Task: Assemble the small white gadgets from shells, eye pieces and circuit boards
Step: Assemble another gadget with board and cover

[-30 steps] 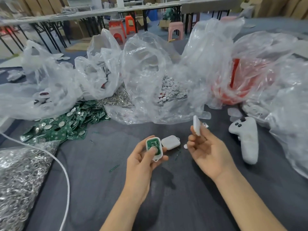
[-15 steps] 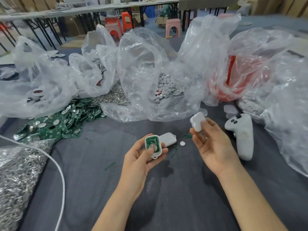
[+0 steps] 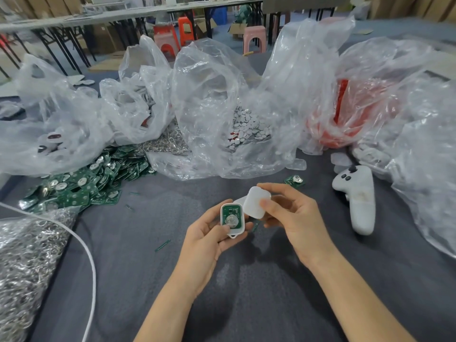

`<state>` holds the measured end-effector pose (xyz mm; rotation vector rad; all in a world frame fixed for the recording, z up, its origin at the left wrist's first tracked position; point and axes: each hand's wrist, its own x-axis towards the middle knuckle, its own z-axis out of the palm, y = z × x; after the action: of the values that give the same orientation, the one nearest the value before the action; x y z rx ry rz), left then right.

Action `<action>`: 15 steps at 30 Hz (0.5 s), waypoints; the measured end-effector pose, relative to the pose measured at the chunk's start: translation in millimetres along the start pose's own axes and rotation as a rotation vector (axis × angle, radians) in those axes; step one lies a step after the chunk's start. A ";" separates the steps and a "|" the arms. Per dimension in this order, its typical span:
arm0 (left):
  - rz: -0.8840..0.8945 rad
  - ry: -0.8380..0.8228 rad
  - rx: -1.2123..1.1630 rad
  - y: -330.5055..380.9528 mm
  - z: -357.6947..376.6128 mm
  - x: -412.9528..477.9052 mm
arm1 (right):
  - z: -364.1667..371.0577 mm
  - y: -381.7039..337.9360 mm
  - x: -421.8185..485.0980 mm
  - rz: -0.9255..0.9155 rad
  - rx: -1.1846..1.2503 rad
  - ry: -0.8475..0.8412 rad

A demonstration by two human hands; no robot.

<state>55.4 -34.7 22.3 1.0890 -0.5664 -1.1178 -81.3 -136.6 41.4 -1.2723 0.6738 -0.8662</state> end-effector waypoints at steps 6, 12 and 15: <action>-0.011 0.006 -0.008 0.9 1.3 -0.4 | -3.4 1.4 3.6 0.038 0.165 0.097; -0.023 0.018 -0.023 2.1 3.5 -0.4 | -4.9 3.8 4.0 0.058 0.154 0.086; -0.027 0.018 -0.030 2.9 3.4 -0.3 | -6.6 5.0 3.8 0.063 0.102 0.017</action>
<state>53.7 -35.8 26.3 1.0825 -0.5205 -1.1360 -83.9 -142.9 35.4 -1.1477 0.6717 -0.8505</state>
